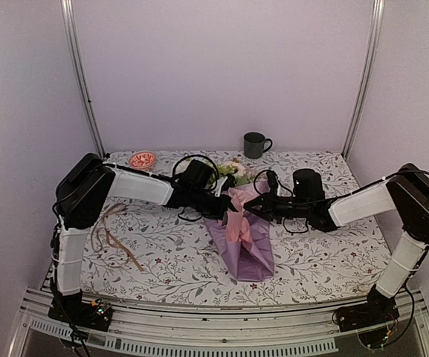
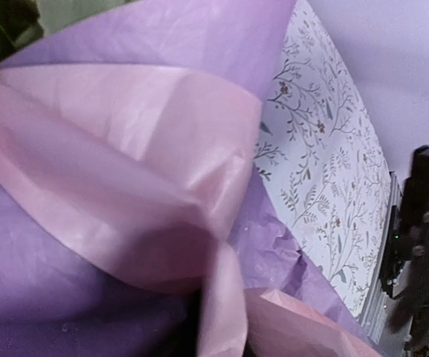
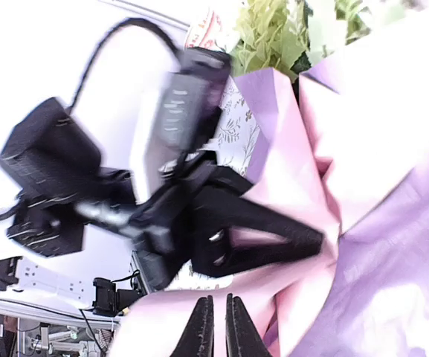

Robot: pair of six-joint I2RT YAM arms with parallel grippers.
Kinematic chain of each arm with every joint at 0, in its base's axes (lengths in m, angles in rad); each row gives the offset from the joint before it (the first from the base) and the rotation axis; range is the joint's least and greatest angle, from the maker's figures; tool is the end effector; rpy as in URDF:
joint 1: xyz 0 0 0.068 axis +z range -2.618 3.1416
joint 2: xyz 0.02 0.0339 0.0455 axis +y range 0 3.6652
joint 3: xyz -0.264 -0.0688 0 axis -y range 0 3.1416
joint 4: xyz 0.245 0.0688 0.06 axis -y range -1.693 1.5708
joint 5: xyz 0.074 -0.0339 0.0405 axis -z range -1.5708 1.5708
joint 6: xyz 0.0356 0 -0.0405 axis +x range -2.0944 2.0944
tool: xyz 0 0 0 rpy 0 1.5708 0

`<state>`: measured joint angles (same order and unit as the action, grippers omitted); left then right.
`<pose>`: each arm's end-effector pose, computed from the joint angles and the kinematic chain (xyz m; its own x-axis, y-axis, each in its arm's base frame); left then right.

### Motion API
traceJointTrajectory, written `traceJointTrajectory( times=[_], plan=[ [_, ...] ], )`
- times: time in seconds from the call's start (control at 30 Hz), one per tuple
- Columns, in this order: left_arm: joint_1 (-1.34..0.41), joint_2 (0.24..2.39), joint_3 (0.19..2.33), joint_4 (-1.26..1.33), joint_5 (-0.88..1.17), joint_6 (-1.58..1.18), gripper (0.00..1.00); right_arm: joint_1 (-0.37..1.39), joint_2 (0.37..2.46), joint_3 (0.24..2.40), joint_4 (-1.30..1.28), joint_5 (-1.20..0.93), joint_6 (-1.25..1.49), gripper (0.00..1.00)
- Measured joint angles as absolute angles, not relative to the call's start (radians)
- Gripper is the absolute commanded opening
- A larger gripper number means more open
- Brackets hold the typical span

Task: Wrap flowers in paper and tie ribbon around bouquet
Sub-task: Fold the 2/3-folded wrapping paper at the center of the board.

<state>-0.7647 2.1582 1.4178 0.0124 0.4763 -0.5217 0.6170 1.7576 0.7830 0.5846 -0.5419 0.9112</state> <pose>0.3253 -0.3347 0.1420 -0.8460 0.1979 -0.4952 0.5083 0.5801 -0.6365 0.2772 0.2192 0.1641 -0.8892 0.1993 -0.4118 -0.2971 0.4329 0.8511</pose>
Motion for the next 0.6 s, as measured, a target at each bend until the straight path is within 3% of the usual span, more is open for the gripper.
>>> traceJointTrajectory(
  times=[0.1,0.2,0.6],
  plan=[
    [-0.766,2.205,1.454,-0.022,0.476,-0.508,0.00,0.590,1.652,0.702,0.575,-0.521,0.900,0.07],
    [-0.768,2.218,1.473,-0.040,0.476,-0.502,0.00,0.553,1.627,0.676,0.515,-0.537,0.865,0.01],
    [-0.772,2.206,1.477,-0.051,0.455,-0.500,0.00,0.646,1.863,0.783,0.299,-0.753,0.635,0.01]
  ],
)
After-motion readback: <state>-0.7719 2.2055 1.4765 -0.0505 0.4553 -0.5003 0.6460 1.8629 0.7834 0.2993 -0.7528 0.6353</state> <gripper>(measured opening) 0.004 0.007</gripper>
